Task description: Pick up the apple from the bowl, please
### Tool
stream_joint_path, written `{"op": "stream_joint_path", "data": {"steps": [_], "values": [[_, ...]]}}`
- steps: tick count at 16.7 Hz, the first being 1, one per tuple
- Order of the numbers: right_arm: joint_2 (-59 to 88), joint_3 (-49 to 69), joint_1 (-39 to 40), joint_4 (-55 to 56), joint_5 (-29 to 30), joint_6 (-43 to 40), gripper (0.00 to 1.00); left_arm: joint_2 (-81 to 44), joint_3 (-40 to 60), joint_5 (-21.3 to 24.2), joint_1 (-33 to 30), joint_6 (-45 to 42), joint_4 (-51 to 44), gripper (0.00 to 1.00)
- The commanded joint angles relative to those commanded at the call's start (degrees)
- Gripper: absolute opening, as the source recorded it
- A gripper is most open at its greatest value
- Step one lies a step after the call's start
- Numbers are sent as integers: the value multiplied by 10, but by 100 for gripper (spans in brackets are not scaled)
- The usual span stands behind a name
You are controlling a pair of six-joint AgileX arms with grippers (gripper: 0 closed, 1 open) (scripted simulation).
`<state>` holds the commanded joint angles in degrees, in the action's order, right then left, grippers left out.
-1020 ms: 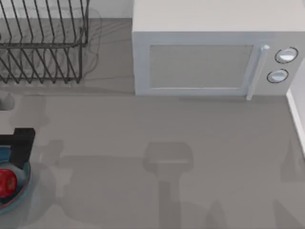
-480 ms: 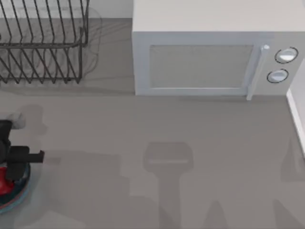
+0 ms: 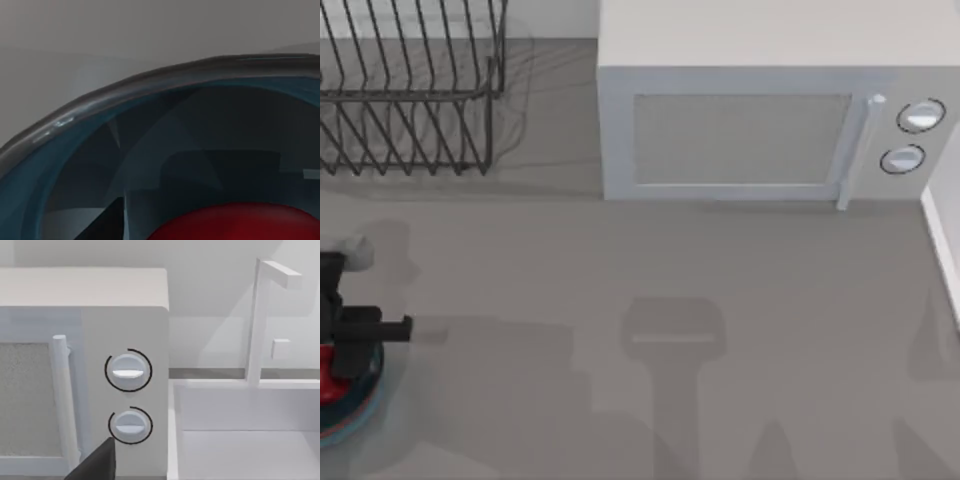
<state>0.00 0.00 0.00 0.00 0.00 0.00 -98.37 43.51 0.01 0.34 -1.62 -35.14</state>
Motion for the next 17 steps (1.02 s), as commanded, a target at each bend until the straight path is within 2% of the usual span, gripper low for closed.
{"op": "stream_joint_path", "data": {"steps": [10, 17], "values": [[0, 0, 0, 0, 0, 0, 100, 0, 0, 0, 0, 0, 0, 2], [0, 0, 0, 0, 0, 0, 100, 0, 0, 0, 0, 0, 0, 0]]}}
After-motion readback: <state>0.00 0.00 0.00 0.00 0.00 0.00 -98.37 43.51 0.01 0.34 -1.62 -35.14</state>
